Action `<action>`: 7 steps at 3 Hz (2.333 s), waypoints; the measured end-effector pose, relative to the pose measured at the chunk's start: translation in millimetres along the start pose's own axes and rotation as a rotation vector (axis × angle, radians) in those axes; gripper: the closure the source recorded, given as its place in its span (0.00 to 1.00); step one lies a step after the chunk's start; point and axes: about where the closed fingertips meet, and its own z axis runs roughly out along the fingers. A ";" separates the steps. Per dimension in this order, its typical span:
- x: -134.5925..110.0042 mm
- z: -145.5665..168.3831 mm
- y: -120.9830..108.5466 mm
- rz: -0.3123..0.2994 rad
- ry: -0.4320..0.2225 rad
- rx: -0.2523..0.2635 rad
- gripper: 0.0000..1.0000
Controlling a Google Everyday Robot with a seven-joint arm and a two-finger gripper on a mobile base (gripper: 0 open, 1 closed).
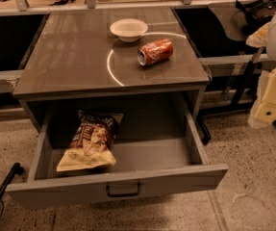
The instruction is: Pick brown chip bag from top drawer and place on counter
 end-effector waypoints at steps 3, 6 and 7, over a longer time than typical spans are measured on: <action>-16.3 9.4 9.5 0.005 -0.067 -0.037 0.00; -61.9 81.7 31.1 0.213 -0.202 -0.175 0.00; -88.0 108.4 43.4 0.285 -0.259 -0.232 0.00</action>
Offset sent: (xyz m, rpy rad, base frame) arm -0.0047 0.0487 -0.0358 0.1921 0.0839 0.0486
